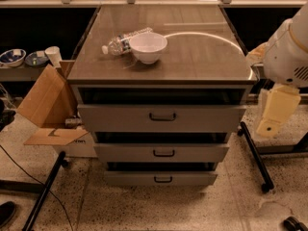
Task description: Open middle drawer
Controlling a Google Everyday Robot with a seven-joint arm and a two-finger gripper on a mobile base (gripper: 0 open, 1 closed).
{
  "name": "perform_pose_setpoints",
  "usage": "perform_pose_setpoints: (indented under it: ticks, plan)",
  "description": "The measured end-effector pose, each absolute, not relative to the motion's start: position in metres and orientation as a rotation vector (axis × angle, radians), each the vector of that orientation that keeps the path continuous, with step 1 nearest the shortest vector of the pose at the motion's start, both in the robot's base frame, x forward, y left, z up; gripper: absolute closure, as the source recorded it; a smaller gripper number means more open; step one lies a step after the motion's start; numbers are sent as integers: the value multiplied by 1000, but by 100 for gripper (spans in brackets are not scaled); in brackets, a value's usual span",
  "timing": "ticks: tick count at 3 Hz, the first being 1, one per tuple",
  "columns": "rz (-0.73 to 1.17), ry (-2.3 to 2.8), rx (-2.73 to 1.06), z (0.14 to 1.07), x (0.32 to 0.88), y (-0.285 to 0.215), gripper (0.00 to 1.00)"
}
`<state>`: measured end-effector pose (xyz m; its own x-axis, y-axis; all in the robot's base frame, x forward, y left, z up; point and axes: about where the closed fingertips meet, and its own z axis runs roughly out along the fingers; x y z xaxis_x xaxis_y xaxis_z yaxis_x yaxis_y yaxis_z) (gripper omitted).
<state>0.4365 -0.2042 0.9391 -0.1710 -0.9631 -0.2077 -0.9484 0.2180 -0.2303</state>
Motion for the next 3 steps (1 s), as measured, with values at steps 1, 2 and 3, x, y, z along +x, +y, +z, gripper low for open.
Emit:
perform_pose_setpoints:
  ticks: [1,2,3]
  plan:
    - [-12,2174,-1819,906,435,-199,0]
    - [72,2128,-1834,846,430,-191,0]
    - [117,2094,-1817,801,433,-186,0]
